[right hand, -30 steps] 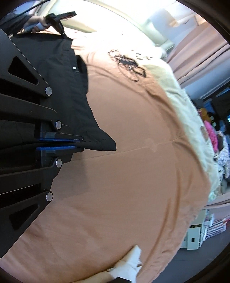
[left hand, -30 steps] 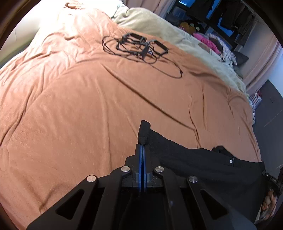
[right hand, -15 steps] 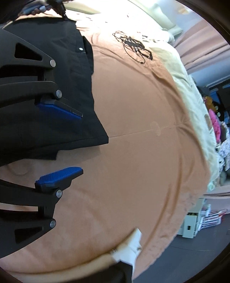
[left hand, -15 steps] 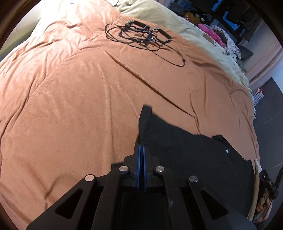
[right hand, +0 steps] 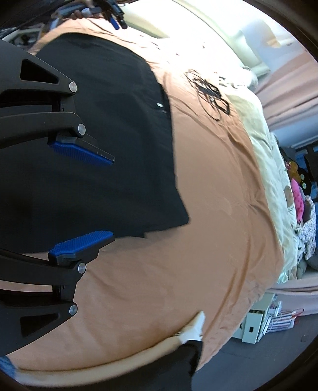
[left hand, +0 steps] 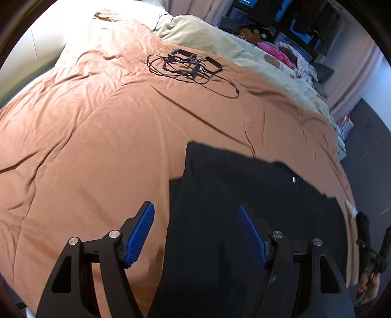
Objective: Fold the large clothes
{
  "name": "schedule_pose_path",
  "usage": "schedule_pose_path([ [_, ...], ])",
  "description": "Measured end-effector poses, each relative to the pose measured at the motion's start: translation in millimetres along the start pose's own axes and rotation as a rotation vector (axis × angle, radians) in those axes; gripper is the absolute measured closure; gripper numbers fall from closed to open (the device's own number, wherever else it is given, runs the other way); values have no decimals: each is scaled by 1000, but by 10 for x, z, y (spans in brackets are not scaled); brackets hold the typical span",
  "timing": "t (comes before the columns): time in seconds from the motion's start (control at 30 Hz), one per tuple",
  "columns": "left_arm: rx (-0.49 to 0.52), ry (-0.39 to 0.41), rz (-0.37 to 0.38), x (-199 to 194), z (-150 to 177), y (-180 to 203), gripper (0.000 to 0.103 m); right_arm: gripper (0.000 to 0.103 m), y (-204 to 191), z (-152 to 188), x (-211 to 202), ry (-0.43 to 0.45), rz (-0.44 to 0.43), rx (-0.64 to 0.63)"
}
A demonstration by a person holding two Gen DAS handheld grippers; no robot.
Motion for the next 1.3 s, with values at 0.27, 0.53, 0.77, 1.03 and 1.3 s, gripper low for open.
schedule_pose_path([
  [0.27, 55, -19, -18, -280, 604, -86, 37, 47, -268, 591, -83, -49, -18, -49],
  [0.53, 123, -64, -30, -380, 1212, -90, 37, 47, -447, 1132, -98, -104, -25, -92],
  [0.77, 118, -119, -96, -115, 1447, -352, 38, 47, -316, 1482, -19, -168, 38, -51],
  [1.03, 59, -59, -90, -377, 1284, -439, 42, 47, -672, 1365, -387, -147, 26, -86],
  [1.3, -114, -64, -36, -532, 1358, -849, 42, 47, -1573, 1319, -360, -161, -105, -171],
])
Point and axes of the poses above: each gripper's, at about its wrist camera, not at the fingertips, and x roughly the way its jaws point, y to its right, z to its underside, the point moved 6 cm from there along x, roughly the way its jaws point, and after that the axes turned 7 degrees about -x, right-handed, at the moved point
